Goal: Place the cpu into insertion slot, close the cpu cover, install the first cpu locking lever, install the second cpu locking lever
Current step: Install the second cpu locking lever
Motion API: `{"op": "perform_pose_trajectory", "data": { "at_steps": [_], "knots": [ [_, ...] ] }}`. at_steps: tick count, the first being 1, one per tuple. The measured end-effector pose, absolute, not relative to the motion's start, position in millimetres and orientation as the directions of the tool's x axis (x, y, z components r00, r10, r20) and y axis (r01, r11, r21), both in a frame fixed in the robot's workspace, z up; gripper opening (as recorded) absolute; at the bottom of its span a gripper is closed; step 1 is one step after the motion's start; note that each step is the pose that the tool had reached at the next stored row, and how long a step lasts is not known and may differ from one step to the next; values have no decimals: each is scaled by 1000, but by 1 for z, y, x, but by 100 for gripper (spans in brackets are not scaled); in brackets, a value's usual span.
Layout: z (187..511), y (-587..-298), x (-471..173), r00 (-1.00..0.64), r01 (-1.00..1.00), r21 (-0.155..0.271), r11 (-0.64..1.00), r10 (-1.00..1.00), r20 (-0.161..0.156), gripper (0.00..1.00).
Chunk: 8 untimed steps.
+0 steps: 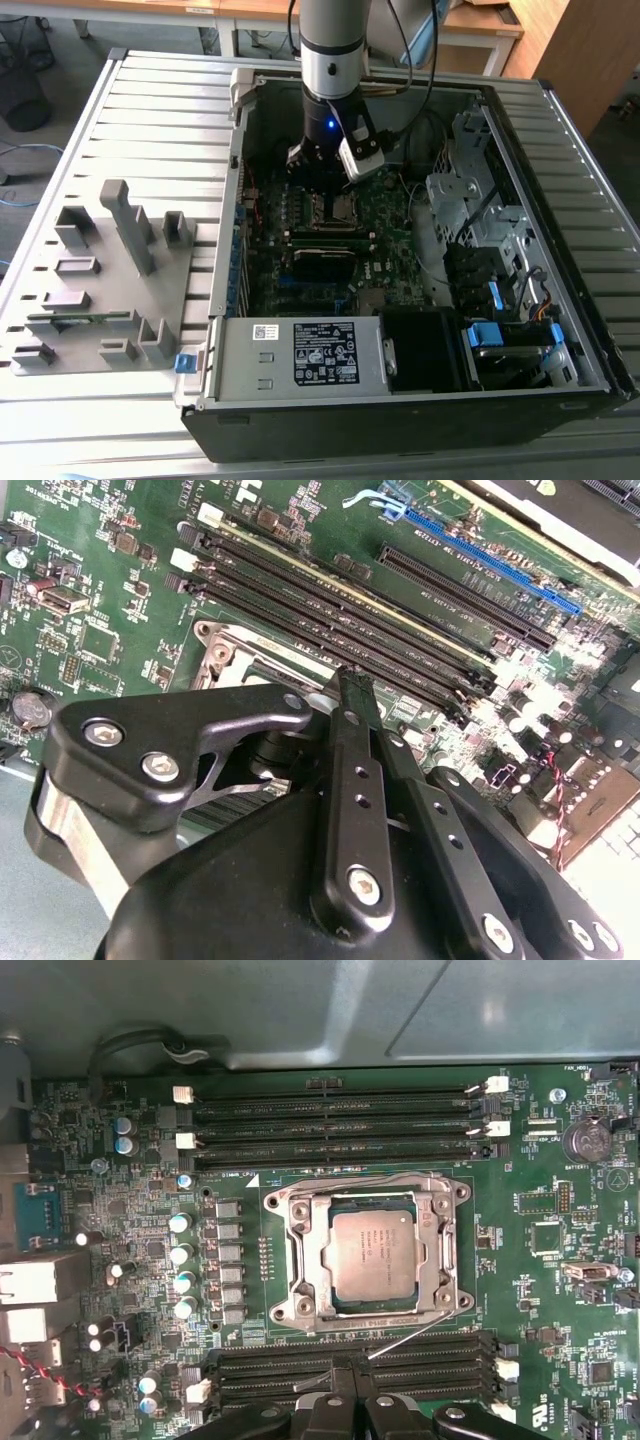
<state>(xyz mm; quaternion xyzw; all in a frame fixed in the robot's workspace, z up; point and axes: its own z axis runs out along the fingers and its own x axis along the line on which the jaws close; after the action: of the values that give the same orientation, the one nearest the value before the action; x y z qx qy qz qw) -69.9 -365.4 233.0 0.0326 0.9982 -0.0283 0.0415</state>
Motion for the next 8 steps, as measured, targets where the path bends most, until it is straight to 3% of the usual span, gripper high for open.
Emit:
{"op": "perform_pose_trajectory", "data": {
  "at_steps": [8],
  "knots": [
    [232,-365,-70,-994,67,-53,996,63,-85,10]
  ]
}}
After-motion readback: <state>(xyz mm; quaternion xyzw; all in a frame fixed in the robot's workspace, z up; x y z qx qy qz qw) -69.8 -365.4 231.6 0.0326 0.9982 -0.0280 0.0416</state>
